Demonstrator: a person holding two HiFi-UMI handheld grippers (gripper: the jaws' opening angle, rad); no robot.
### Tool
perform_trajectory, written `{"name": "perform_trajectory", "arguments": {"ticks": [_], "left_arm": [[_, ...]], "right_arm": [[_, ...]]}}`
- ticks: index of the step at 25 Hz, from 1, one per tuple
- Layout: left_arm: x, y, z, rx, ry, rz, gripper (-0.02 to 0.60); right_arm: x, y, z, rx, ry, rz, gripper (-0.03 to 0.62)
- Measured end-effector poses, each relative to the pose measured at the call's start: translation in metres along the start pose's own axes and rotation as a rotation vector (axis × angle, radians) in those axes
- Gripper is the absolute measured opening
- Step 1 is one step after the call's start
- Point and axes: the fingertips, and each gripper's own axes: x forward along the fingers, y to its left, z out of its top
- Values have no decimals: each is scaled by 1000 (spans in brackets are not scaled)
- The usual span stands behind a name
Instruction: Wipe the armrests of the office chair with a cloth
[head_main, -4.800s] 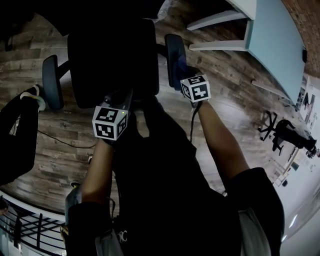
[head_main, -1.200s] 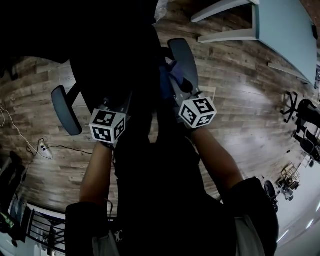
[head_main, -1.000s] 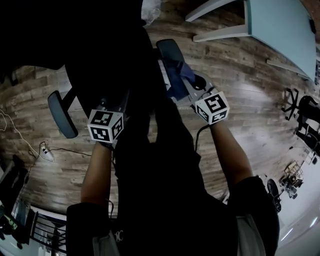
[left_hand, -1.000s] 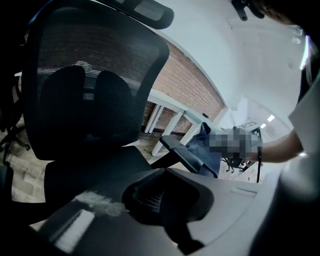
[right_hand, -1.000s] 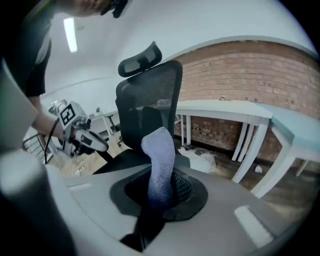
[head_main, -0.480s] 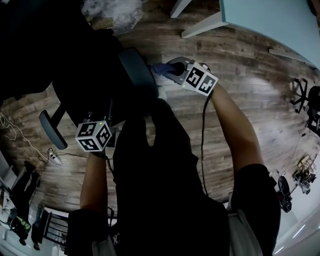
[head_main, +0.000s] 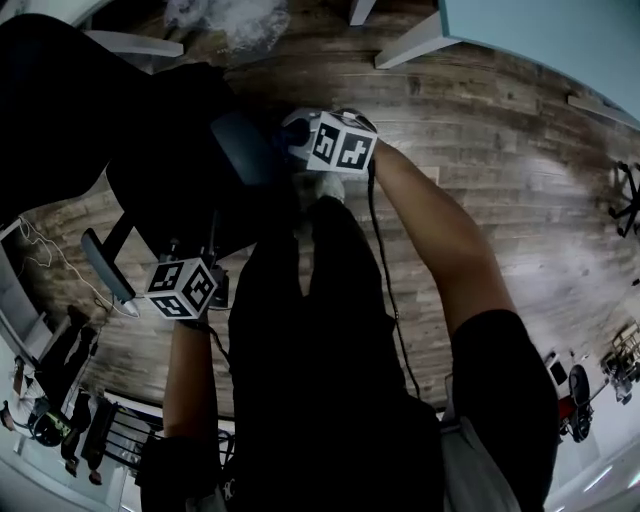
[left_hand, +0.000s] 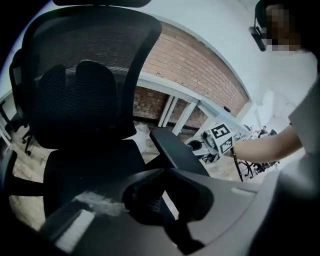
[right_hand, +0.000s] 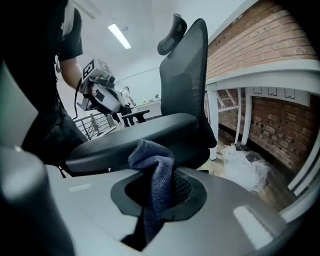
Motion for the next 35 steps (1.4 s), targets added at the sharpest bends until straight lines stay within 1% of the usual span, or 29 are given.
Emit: {"name": "perform_trajectory", "arguments": {"ticks": [3, 7, 9, 12, 17, 20, 23, 26, 28, 29, 32, 35], "left_arm": [[1, 0, -7, -16, 13, 10, 6], [1, 1, -20, -46, 22, 24, 6], [2, 2, -24, -57, 21, 28, 6], [1, 5, -25, -62, 15, 29, 6], [-3, 12, -37, -75, 9, 47, 6], [2, 16, -48, -97, 8, 57, 6], [5, 20, -57, -106, 9, 60, 6], [3, 22, -62, -105, 5, 68, 6], [4, 21, -66, -111, 0, 69, 6], [4, 21, -67, -115, 0, 68, 6], [4, 20, -68, -115, 1, 69, 6], [4, 5, -57, -114, -25, 49, 6]], "right_arm": [[18, -5, 6, 7, -25, 29, 35], [26, -18, 12, 76, -73, 23, 35], [34, -27, 8, 100, -63, 11, 34], [52, -41, -7, 104, -9, -15, 34], [80, -67, -17, 111, 0, -39, 34], [98, -82, -37, 135, 32, -50, 34], [109, -93, -63, 190, 61, -71, 34], [113, -98, -98, 259, 124, -97, 34], [113, -96, -114, 317, 137, -106, 34], [113, -91, -117, 338, 142, -93, 33], [118, -58, -111, 364, 144, 2, 34], [104, -34, -106, 388, 125, 41, 34]]}}
